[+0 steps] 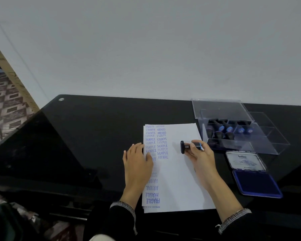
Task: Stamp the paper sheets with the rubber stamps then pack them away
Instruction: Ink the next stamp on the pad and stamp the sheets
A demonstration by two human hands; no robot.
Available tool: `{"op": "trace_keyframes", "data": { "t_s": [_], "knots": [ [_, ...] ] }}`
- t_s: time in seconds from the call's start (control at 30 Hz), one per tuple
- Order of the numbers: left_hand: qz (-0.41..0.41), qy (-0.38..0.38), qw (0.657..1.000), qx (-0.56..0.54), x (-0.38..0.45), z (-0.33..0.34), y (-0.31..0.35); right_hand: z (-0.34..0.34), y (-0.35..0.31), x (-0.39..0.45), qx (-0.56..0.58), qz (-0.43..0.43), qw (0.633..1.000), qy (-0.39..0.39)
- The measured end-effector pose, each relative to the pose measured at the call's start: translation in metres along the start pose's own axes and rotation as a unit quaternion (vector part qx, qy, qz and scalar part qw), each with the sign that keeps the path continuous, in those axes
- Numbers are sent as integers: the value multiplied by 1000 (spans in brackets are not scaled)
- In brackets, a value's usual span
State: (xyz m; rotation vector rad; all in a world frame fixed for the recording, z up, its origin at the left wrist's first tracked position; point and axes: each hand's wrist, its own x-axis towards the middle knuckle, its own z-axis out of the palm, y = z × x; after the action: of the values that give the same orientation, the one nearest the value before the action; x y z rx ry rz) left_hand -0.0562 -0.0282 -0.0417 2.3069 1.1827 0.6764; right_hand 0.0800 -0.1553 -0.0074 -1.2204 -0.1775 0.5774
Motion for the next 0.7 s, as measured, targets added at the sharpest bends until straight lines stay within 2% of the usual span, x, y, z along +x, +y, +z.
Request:
{"op": "trace_keyframes", "data": {
  "t_s": [0.3, 0.47, 0.57, 0.63, 0.7],
  "knots": [
    [28, 10, 999, 17, -1, -5, 5, -34, -21, -21, -121, -103, 987, -21],
    [32, -27, 991, 125, -11, -2, 31, -75, -51, -32, -203, -137, 970, 5],
    [123, -38, 990, 60, -32, 15, 65, -111, -62, -33, -173, -126, 976, 45],
    [203, -87, 975, -28, -48, 27, 91, -135, -67, -34, -159, -121, 977, 80],
    [262, -147, 951, -71, -63, 40, 116, -156, -70, -36, -153, -124, 974, 107]
  ]
}}
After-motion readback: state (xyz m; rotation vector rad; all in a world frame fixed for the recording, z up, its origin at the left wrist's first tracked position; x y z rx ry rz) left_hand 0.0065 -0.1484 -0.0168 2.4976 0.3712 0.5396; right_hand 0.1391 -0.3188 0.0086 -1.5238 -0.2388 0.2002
